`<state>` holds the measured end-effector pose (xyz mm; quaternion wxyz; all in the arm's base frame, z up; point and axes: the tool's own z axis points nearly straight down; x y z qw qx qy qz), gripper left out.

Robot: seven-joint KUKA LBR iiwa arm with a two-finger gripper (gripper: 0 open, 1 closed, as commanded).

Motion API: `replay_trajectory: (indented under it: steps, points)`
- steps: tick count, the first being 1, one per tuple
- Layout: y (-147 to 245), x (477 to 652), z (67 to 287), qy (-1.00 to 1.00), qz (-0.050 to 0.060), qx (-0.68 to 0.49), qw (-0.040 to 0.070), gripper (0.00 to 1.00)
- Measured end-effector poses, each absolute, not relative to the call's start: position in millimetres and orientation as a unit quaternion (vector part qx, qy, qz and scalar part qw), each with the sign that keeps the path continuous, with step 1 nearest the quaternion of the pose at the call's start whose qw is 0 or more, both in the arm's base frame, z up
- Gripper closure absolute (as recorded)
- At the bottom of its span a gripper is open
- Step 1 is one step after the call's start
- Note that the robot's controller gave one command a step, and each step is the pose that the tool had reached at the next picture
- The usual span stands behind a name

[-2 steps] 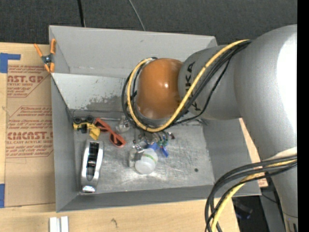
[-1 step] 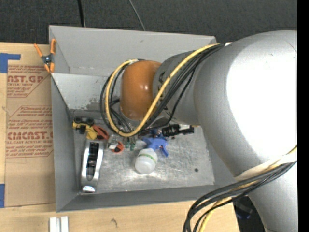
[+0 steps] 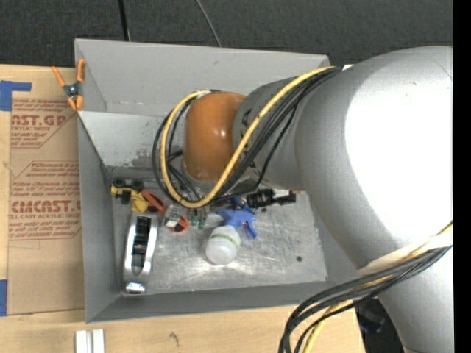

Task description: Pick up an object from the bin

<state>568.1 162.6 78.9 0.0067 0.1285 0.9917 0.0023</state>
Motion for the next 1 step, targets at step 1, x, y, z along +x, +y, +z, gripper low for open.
replay_trajectory:
  steps: [1]
  points:
    - [167.4,564.9,100.2,0.993,0.001,0.116,0.002,1.00]
